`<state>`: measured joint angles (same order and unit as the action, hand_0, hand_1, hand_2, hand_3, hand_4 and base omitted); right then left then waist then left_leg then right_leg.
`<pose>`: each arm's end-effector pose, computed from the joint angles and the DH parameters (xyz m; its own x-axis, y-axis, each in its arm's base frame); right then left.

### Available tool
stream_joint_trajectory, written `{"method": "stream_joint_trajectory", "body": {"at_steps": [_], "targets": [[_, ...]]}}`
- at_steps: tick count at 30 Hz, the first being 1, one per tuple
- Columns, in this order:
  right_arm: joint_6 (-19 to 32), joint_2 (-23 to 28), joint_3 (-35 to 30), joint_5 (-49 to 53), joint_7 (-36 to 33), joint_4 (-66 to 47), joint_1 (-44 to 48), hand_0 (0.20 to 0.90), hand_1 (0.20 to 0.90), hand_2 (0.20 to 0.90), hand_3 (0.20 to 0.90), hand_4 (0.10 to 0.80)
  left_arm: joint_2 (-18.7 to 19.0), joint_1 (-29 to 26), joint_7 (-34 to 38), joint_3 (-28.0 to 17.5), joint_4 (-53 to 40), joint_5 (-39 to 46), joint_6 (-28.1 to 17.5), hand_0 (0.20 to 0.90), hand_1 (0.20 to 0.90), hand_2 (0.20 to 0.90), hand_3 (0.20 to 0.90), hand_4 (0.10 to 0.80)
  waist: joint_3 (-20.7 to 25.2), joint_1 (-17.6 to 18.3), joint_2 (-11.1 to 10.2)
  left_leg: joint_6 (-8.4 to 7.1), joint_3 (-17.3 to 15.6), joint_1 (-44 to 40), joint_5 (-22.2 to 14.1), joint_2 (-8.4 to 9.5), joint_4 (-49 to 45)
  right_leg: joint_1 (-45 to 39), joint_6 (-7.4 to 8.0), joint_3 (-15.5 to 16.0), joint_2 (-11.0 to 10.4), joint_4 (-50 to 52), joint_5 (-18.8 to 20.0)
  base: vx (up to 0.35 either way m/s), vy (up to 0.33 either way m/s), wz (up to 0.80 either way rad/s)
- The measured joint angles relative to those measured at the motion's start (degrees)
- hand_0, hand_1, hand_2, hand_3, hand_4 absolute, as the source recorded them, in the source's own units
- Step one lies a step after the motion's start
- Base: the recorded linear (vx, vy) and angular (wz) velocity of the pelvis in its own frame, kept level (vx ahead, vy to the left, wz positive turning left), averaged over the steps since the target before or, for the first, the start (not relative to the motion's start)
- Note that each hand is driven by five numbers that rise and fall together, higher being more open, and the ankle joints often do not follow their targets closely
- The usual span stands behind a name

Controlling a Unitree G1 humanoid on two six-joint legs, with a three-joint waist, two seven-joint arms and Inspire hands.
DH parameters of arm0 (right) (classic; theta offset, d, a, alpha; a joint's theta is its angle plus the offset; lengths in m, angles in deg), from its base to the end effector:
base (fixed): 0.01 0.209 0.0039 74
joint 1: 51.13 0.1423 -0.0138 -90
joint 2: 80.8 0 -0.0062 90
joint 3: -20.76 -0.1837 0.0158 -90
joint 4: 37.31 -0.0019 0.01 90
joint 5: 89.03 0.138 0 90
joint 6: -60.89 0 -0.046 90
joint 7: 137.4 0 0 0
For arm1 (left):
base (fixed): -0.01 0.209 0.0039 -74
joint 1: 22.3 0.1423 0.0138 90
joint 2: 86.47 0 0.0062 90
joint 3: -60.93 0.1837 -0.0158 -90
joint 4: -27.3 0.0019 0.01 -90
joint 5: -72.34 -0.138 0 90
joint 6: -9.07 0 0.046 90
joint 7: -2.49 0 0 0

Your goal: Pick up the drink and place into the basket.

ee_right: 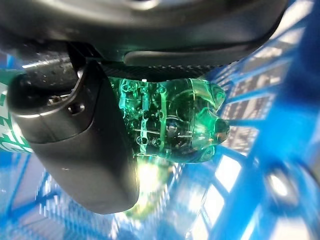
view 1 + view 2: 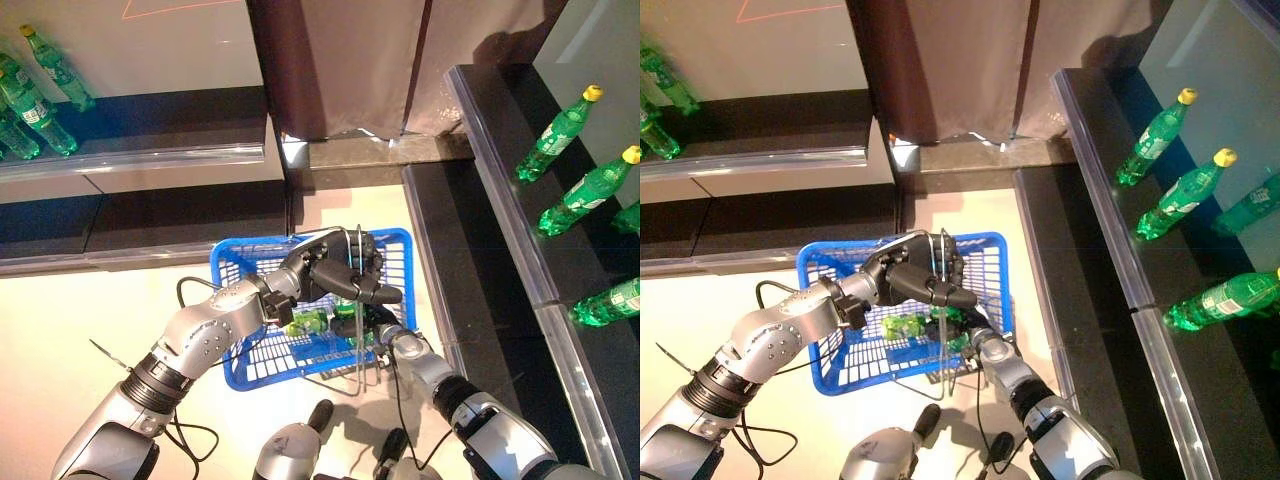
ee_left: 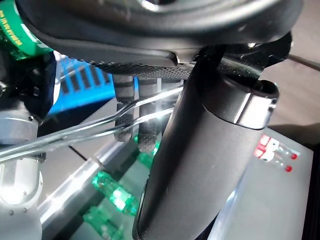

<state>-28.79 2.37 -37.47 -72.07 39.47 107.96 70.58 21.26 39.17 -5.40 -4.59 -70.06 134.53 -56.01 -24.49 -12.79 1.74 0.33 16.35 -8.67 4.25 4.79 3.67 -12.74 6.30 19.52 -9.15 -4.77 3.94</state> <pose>0.2680 -0.1158 -0.0108 0.8451 0.2200 -0.4873 -0.3550 0.9124 -0.2037 0.2567 0.1364 0.1401 0.6544 -0.7525 -0.0745 0.7012 0.6407 -0.3128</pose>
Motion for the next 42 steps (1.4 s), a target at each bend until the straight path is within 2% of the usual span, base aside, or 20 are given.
{"method": "stream_joint_trajectory", "body": {"at_steps": [4,5,6,12,21,29,35,38,42], "targets": [[-2.74,0.14,0.82,-1.26,-1.83,0.03,1.02,0.3,0.3,0.3,0.2,0.1,-1.66,-0.04,-0.01,1.69,-0.03,1.41,0.0,0.3,0.3,0.3,0.2,0.1,0.01,-0.37,0.02,0.0,0.35,0.07,0.01,0.04,-0.26,-0.21,-0.05,0.38,0.03,0.0,-0.06,0.017,0.015,0.04],[-3.41,0.15,1.1,-1.29,-1.85,0.06,1.45,0.571,0.571,0.571,0.516,0.416,-1.91,-0.04,-0.01,1.96,-0.03,1.41,0.0,0.3,0.3,0.3,0.2,0.1,0.01,-0.35,0.02,0.0,0.35,0.09,0.01,0.05,-0.32,-0.21,-0.05,0.39,0.03,0.0,-0.06,0.0,0.0,0.0],[-5.0,0.02,1.19,-1.7,-1.8,0.12,2.46,0.9,0.9,0.9,0.9,0.8,-2.55,-0.07,-0.01,2.51,-0.03,1.4,0.01,0.3,0.3,0.3,0.2,0.1,0.03,-0.35,0.05,0.0,0.44,0.19,0.0,0.05,-0.47,-0.21,-0.06,0.44,0.05,0.0,-0.07,0.0,0.0,0.0],[-9.12,0.39,1.27,-3.62,-1.67,0.74,6.37,0.9,0.9,0.9,0.9,0.8,-3.15,-1.04,0.53,3.12,-0.03,1.4,0.0,0.3,0.3,0.3,0.2,0.1,0.42,-0.45,0.47,-0.01,0.78,0.62,0.0,0.11,-0.79,-0.17,-0.08,0.71,0.09,0.0,-0.08,0.02,0.002,0.03],[-10.17,2.05,2.03,-4.73,-0.51,-2.33,9.01,0.9,0.9,0.9,0.9,0.8,-2.16,-1.06,4.26,3.67,1.39,1.45,0.06,0.3,0.3,0.3,0.2,0.1,0.46,-0.52,0.51,0.01,0.82,0.75,0.02,0.13,-0.77,0.02,-0.08,0.64,0.09,0.0,-0.08,0.0,0.0,0.0],[-11.21,10.47,1.2,-5.53,-0.76,-18.05,8.33,0.9,0.9,0.9,0.9,0.8,-1.23,0.89,6.43,2.92,5.27,2.32,0.04,0.3,0.3,0.3,0.2,0.1,0.48,0.39,0.45,0.03,-0.57,0.84,0.0,0.0,-0.57,0.51,-0.07,-0.25,0.08,0.01,-0.07,-0.007,-0.013,-0.04],[-11.0,13.14,-2.13,-3.26,-0.98,-29.59,2.73,0.9,0.9,0.9,0.9,0.8,-2.0,7.05,6.68,-3.42,6.8,2.39,-1.03,0.3,0.3,0.3,0.2,0.1,0.79,0.73,-0.19,0.07,-3.77,0.65,-0.01,-0.63,0.38,1.75,-0.11,-3.0,0.47,0.01,-0.04,-0.008,-0.017,-0.18],[-9.3,12.89,-5.66,-2.76,-0.75,-36.21,-3.25,0.9,0.9,0.9,0.9,0.8,-3.48,11.61,6.94,-7.96,9.92,2.43,-3.41,0.3,0.3,0.3,0.2,0.1,1.32,2.27,-1.18,0.08,-5.43,0.42,-0.01,-0.75,0.85,2.08,-0.1,-4.18,0.47,0.0,-0.04,-0.014,-0.012,-0.14],[-4.52,12.66,-9.47,-1.29,0.26,-38.32,-8.65,0.9,0.9,0.9,0.9,0.8,-7.08,16.25,7.4,-13.26,19.67,2.46,-8.39,0.3,0.3,0.3,0.2,0.1,2.28,4.23,-2.92,0.48,-7.62,-0.13,-0.34,-1.14,1.02,2.57,-0.12,-6.8,0.8,-0.02,-0.01,-0.016,-0.015,-0.25]]}}
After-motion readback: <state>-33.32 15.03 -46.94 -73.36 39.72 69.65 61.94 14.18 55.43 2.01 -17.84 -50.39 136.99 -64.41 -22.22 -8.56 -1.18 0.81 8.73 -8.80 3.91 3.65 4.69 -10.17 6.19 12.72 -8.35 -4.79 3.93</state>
